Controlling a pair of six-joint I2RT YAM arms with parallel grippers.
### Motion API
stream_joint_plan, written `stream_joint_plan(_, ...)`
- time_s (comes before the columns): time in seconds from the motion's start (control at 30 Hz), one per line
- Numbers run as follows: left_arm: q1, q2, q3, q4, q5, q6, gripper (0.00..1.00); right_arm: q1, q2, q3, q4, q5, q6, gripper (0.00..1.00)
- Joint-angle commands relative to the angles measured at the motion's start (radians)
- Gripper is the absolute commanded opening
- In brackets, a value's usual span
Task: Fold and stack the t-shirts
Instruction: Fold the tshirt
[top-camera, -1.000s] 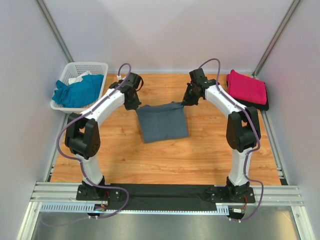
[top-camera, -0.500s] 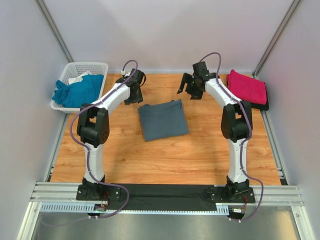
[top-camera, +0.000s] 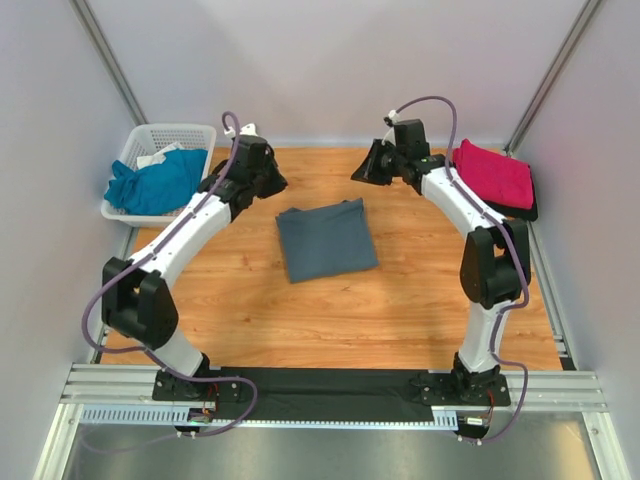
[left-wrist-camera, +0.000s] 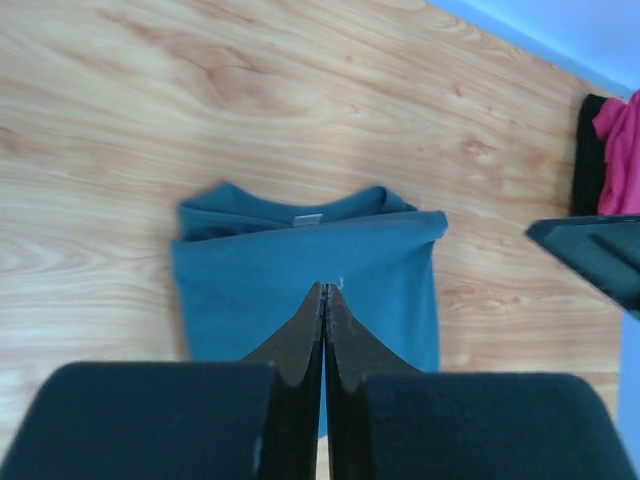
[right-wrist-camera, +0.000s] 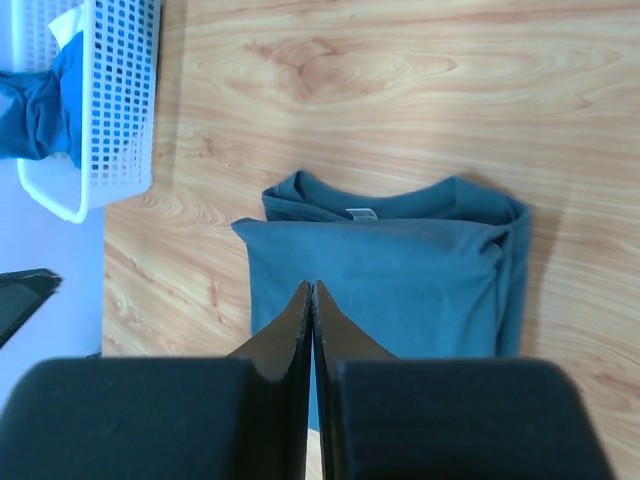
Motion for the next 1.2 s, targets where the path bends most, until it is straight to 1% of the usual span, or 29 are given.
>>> stream_joint_plan(0.0,-0.006,0.114,-0.048,0.11,0.068,-0.099,0.0,0.006,0.08,-0.019,0.084,-0.051,0.02,0.0)
stream_joint_plan(0.17,0.0,0.218,-0.036,0.129,0.068,-0.137,0.0,0.006,0.194,0.029,0.061,-0.015,0.004,0.0)
stream_joint_plan(0.33,0.035,0.327,-0.014,0.136,0.053,-0.151,0.0,0.004,0.299,0.138,0.014,0.008,-0.007,0.0)
stream_joint_plan(0.43,0.066,0.382,-0.005,0.155,0.067,-0.158,0.0,-0.003,0.334,0.172,0.014,0.03,-0.012,0.0)
stream_joint_plan(0.6,0.094,0.465,0.012,0.204,0.09,-0.148,0.0,-0.028,0.386,0.208,0.032,0.016,-0.016,0.0)
stream_joint_plan(0.77,0.098,0.527,0.024,0.251,0.143,-0.145,0.0,-0.04,0.411,0.19,0.067,-0.01,-0.038,0.0)
stream_joint_plan(0.9,0.099,0.53,0.03,0.256,0.146,-0.133,0.0,-0.04,0.411,0.176,0.141,-0.088,-0.047,0.0)
stream_joint_plan(0.97,0.099,0.518,0.035,0.255,0.142,-0.116,0.0,-0.04,0.399,0.184,0.147,-0.09,-0.071,0.0)
stream_joint_plan(1.03,0.099,0.508,0.053,0.25,0.133,-0.079,0.0,-0.046,0.378,0.222,0.121,-0.067,-0.09,0.0)
stream_joint_plan(1.17,0.099,0.442,0.098,0.184,0.119,0.001,0.0,-0.068,0.321,0.308,0.028,-0.034,-0.127,0.06)
